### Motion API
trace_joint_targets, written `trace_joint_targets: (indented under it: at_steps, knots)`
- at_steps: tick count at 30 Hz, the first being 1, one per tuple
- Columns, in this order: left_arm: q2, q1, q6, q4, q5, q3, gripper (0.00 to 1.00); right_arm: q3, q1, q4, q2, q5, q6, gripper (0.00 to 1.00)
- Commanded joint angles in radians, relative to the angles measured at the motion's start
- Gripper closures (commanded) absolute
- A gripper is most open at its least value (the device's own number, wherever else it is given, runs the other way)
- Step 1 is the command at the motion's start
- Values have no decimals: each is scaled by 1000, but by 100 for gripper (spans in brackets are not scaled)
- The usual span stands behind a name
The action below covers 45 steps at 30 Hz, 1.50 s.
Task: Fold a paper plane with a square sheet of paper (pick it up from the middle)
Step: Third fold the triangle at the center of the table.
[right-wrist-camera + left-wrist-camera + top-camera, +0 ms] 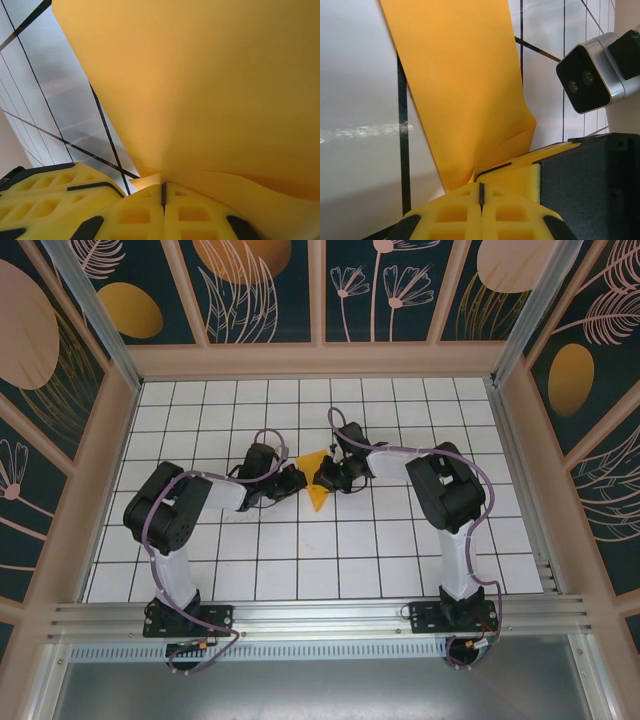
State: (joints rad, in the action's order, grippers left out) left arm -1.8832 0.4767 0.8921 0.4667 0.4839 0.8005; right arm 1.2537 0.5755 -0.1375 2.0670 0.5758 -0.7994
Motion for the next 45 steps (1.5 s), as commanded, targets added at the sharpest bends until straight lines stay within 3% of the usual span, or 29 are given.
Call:
trace_joint_targets:
  at_steps: [1,16,26,45]
  knots:
    - [-26,8,-22,-13,17,24,95,-18,-5,6,-40,-1,-15,96]
    - [-64,19,-44,-167,-60,76,97,-34,-9,26,-55,15,-14,96]
    - [-80,31,-97,-334,-164,108,98,-148,-58,162,-162,55,19,92]
    - [-100,39,-140,-473,-241,167,98,-124,-76,71,-56,5,81,94]
